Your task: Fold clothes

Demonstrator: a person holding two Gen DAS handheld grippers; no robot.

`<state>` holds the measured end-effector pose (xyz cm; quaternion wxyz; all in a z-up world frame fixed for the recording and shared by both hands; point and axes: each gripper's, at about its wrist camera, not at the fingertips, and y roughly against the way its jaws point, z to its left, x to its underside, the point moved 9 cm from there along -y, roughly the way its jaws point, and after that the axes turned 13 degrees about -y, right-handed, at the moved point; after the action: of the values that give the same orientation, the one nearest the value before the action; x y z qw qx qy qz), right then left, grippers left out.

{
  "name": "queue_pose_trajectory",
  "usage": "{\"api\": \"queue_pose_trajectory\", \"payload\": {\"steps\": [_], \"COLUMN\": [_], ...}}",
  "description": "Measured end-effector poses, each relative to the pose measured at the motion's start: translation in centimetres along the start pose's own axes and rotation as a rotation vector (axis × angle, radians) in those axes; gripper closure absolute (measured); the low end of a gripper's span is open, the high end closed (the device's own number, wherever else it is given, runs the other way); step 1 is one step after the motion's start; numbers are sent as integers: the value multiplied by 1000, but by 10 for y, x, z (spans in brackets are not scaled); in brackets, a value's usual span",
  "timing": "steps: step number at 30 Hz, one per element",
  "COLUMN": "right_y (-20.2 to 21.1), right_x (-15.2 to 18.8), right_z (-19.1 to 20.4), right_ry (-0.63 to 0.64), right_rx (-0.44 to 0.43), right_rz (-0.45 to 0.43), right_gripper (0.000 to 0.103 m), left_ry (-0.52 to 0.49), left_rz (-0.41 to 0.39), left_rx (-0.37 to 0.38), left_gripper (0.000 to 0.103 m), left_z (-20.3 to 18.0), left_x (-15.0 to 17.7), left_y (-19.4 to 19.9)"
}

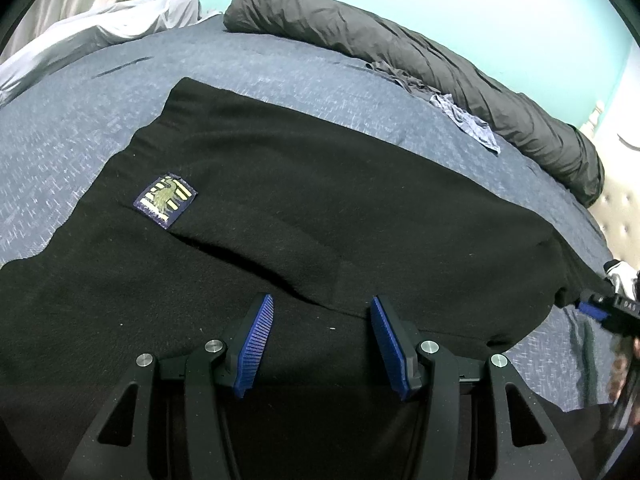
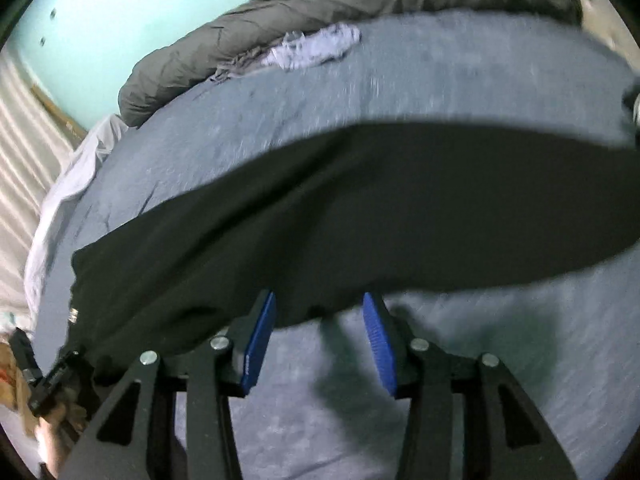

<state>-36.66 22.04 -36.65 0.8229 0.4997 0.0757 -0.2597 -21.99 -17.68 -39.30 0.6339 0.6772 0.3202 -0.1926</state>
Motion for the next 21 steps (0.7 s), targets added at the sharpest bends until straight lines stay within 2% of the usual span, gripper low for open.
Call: {"api": "queue_pose_trajectory", "payload": {"steps": [4,6,10,11,12,13,15,18,20,21], "right_y": [-19,-27,-33,-34,-35,-35,-31,-13,3,8], "right_x": [16,11,-1,-3,-5,-6,-5,-6,-8,-8], "right_z": [13,15,4,2,-1,-2,-9,-19,-20,-22], "right_ry": [-105,-156,-288,-319,-350,-355,-388,-421,-403,-379], "right_rx": [-62,-68,-101,-111,-121,-123,-130,-155,-187,-173], "right_rz": [36,23,-5,-9,-14,-13,-16,-49,-77,-82], "right_gripper": [52,49,49,51,62,81,99,100,100,100], "left_ry": [-8,-4,13,15,17,18,20,23,28,29], "left_rz": [-2,0,3,3,3,3,2,-1,-3,-3], "left_rx": [3,6,15,16,17,19,20,21,19,19], "left_gripper": [48,48,48,48,48,48,48,48,48,48], "left_z": [-2,-1,2,3,3,3,3,4,5,6], "left_x": [0,0,1,1,1,1,2,2,1,1], "left_y": [1,1,0,0,0,0,0,1,2,2]}}
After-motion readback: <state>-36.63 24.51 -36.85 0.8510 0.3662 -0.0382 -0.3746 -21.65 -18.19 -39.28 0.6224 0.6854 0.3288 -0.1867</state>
